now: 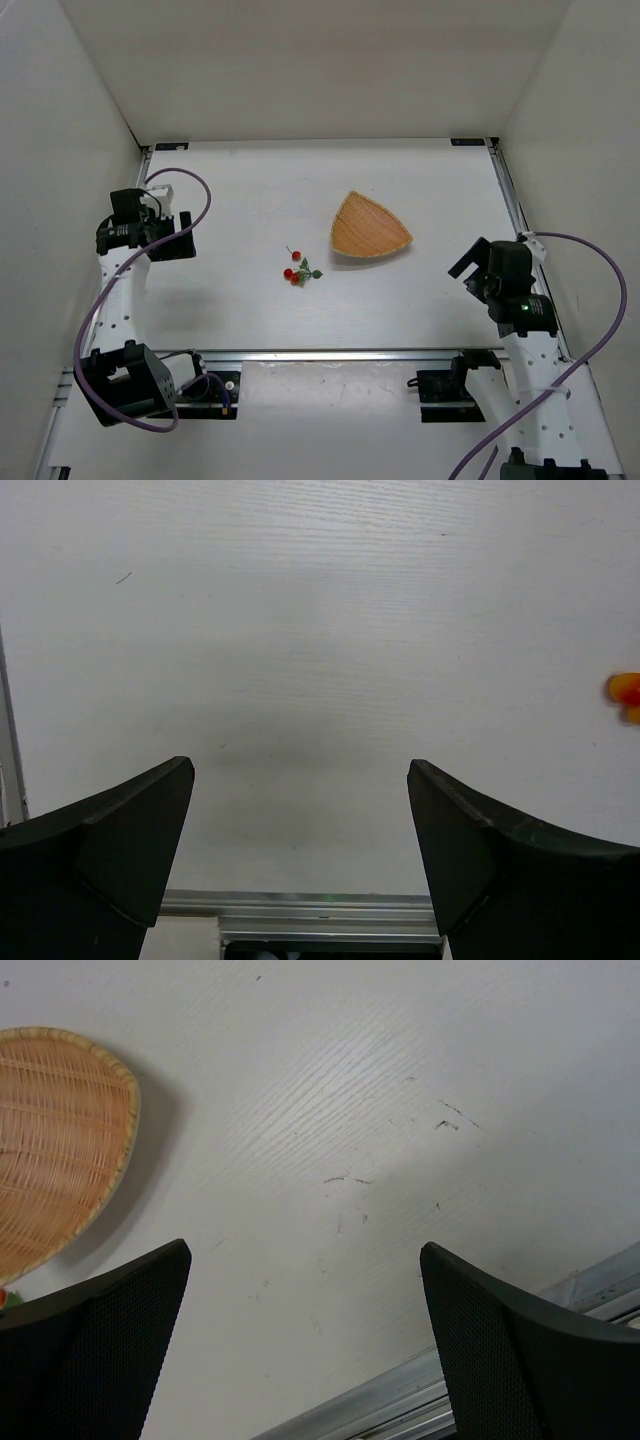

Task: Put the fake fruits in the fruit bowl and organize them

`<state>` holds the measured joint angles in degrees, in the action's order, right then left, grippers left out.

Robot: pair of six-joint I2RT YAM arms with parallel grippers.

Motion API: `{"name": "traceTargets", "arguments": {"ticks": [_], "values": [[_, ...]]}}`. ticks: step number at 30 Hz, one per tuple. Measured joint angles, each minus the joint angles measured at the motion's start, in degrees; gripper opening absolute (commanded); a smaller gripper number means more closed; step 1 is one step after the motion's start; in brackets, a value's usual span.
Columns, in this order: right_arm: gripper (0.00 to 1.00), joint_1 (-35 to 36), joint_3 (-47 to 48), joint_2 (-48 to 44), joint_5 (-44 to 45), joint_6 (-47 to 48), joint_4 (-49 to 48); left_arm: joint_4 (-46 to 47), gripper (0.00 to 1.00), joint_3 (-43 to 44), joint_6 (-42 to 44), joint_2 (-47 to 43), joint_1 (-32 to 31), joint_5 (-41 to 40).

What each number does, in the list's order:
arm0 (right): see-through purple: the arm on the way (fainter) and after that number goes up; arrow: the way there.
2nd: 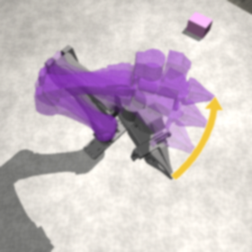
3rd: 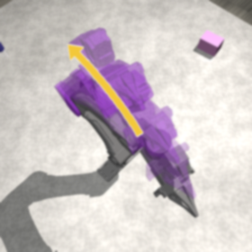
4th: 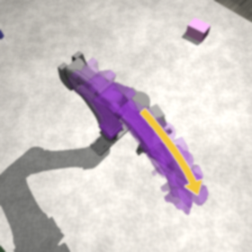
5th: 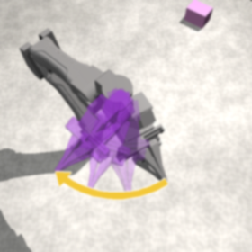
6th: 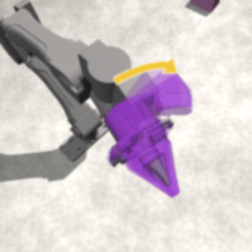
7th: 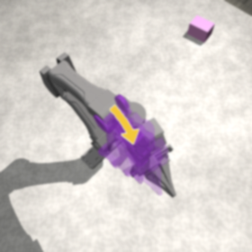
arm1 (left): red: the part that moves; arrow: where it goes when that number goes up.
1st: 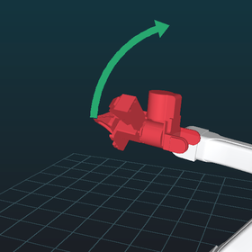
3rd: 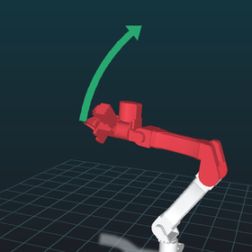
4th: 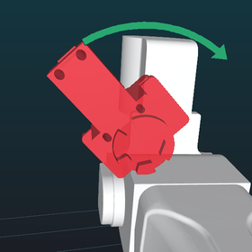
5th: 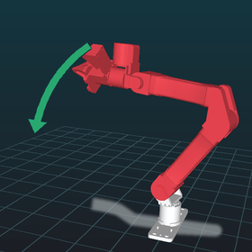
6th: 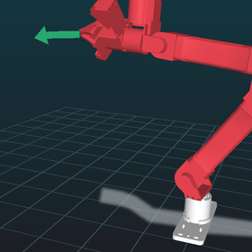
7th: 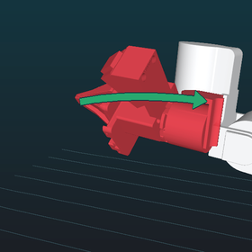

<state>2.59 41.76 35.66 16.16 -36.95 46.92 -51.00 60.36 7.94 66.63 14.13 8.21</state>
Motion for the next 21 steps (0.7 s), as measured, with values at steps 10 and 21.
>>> {"name": "traceTargets", "arguments": {"ticks": [10, 21], "values": [[1.00, 16.13, 10.23, 14.95, 1.57, 7.58, -2.93, -0.04, 1.00, 0.04, 0.02, 0.00, -0.33, 1.90], [1.00, 52.57, 40.81, 61.16, 1.18, 20.85, -12.24, -0.44, 1.00, 0.35, 0.26, -0.39, -1.57, 0.57]]}}
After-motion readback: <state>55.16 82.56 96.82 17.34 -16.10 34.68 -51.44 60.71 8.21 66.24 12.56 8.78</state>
